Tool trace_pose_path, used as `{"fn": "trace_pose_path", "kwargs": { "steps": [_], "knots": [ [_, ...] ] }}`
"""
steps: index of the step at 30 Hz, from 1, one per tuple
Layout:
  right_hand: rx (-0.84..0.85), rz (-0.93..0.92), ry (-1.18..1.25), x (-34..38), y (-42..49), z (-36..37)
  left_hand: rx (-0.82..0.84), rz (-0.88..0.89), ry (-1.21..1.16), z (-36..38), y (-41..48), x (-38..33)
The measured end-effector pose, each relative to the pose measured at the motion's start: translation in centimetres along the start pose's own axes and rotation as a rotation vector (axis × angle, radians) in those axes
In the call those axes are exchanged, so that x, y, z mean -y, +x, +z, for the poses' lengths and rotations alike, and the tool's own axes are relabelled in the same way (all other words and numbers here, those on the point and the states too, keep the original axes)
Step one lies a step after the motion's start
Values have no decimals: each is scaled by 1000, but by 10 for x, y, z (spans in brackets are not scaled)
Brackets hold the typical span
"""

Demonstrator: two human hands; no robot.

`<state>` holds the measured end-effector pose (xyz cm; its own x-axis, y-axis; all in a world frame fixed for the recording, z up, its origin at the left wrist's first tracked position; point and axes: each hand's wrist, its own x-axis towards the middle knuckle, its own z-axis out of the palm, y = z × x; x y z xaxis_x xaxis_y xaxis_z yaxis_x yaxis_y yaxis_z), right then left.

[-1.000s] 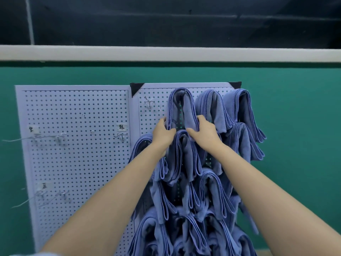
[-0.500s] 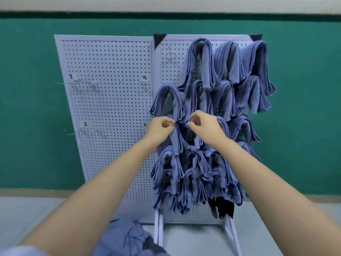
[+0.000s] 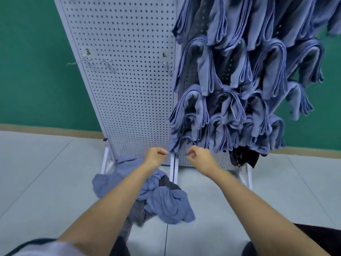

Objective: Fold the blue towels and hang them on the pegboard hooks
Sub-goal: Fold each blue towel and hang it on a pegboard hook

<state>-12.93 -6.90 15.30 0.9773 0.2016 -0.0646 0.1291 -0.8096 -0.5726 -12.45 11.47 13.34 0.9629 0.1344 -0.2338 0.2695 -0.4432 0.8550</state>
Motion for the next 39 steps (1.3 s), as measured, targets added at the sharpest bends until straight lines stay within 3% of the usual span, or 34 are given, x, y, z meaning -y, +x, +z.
{"fn": "trace_pose_path", "kwargs": {
  "steps": [11, 19, 23, 27, 31, 34, 39],
  "knots": [
    [353, 238, 1, -99, 47, 162, 142, -181, 112, 94, 78, 154],
    [479, 299, -2, -136, 63, 244, 164, -47, 345, 131, 123, 210],
    [517, 291, -88, -141, 66, 265, 275, 1, 586, 128, 129, 233],
    [395, 312, -56, -141, 65, 255, 266, 10, 632, 117, 125, 233],
    [284, 312, 37, -136, 67, 214, 297, -38, 355, 100, 126, 207],
    [201, 308, 196, -129, 64, 176, 365, 45, 195, 85, 115, 166],
    [9, 165, 173, -101, 46, 97, 431, 180, 76, 56, 82, 83]
  ]
}}
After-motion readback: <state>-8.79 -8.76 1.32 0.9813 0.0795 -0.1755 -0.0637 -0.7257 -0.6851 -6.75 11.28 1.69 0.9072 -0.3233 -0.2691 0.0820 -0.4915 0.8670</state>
